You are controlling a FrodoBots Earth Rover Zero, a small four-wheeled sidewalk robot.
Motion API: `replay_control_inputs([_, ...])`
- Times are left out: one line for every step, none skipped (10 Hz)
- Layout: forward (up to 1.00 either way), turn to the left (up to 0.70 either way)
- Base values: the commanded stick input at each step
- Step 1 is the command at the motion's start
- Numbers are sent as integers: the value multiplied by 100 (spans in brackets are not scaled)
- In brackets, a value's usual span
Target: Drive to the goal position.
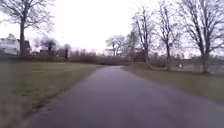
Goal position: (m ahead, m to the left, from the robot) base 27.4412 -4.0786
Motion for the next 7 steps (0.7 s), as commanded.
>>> replay_control_inputs([100, 0])
replay_control_inputs([100, 0])
replay_control_inputs([100, 0])
replay_control_inputs([100, 0])
replay_control_inputs([100, 0])
replay_control_inputs([100, 0])
replay_control_inputs([100, 0])
